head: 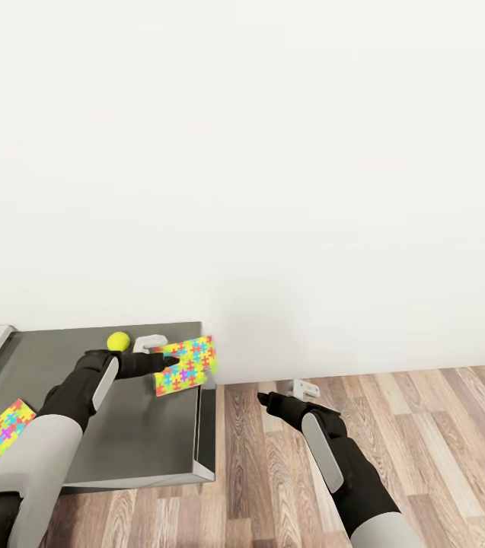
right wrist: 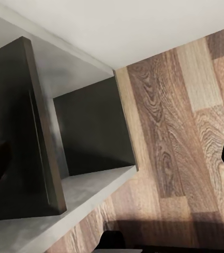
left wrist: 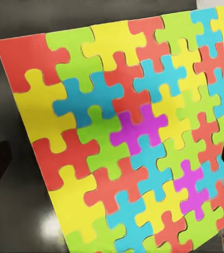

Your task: Put all the toys in the child's room - the three board games (two on the bed and one on the table), the two jigsaw puzzles on the table, and the tennis ball on the table - inside the toy box on the table in the child's room.

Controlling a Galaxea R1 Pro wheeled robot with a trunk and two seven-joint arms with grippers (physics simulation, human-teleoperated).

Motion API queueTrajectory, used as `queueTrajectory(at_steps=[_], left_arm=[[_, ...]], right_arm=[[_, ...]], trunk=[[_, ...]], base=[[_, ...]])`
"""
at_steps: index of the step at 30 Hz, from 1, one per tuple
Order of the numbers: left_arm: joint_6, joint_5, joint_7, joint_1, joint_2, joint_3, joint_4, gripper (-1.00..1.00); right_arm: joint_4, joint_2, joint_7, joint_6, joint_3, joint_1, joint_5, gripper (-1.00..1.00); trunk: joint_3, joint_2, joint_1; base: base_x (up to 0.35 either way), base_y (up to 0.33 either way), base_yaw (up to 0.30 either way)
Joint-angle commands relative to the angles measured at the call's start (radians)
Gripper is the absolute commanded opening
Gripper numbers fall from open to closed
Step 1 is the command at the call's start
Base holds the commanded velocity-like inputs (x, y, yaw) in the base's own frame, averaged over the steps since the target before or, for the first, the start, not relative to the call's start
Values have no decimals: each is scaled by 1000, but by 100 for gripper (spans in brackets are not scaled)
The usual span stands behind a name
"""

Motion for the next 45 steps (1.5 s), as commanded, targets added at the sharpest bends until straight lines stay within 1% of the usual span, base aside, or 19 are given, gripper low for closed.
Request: queueTrajectory(at_steps=[1,20,29,41,45], left_arm=[[7,6,-7,-1,0,2,-1,100],[2,6,-23,-1,0,1,-1,100],[1,6,-51,-1,0,1,-1,100],[1,7,-64,-1,1,0,-1,100],[1,7,-90,-1,2,0,-1,100]], right_arm=[[-1,0,-10,3,1,-1,-11,100],[-1,0,-10,3,1,-1,-11,100],[-1,0,-10,4,0,-1,-11,100],[-1,0,-10,4,0,-1,-11,100],[-5,0,-10,4,0,-1,-11,100]], trunk=[[-2,-2,1],[-2,-2,1],[-2,-2,1],[-2,-2,1],[-2,-2,1]], base=[[0,0,0],[0,0,0],[0,0,0],[0,0,0],[0,0,0]])
